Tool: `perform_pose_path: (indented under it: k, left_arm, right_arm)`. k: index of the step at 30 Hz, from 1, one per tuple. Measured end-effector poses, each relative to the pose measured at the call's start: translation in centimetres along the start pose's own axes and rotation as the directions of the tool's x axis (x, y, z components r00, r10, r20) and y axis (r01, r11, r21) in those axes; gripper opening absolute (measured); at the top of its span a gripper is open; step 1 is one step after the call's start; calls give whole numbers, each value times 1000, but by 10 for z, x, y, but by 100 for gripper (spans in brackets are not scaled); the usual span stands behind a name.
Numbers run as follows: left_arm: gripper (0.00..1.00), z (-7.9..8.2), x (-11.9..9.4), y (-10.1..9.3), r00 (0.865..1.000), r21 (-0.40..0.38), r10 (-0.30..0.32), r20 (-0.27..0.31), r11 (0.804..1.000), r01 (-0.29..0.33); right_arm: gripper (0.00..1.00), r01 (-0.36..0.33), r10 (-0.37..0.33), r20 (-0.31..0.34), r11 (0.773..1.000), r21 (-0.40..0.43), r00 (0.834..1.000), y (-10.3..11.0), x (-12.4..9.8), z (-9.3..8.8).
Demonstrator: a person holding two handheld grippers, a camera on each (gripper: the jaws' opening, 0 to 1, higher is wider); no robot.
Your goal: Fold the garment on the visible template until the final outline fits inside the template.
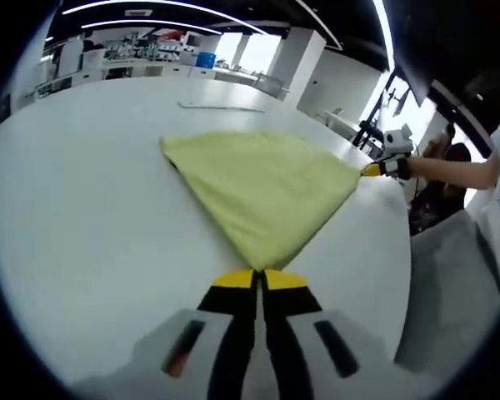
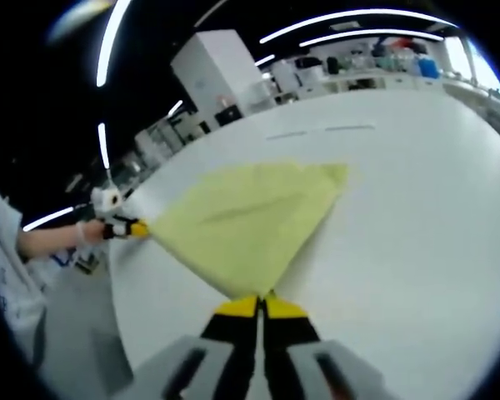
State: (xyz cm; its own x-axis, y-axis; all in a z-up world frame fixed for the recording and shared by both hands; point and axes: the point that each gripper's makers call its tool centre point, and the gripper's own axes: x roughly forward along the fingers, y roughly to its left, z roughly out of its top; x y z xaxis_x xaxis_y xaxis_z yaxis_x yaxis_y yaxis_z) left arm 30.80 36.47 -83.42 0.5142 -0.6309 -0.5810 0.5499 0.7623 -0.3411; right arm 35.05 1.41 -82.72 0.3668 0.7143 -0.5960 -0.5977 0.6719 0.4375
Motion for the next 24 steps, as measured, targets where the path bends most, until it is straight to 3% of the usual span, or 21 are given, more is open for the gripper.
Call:
perform_pose_path:
  k: [10,24]
  left_arm:
    - [0,-13,-11,-12,1000,-31,4,12,1000,-4]
    - [0,-36,-29,-25,1000,-44,-3,19,999,3]
  right_arm:
    - [0,-26,25,9,999,47,1000,16,-9,-18]
    - [0,-63,63,-35,998,16,997,37,-25,-49]
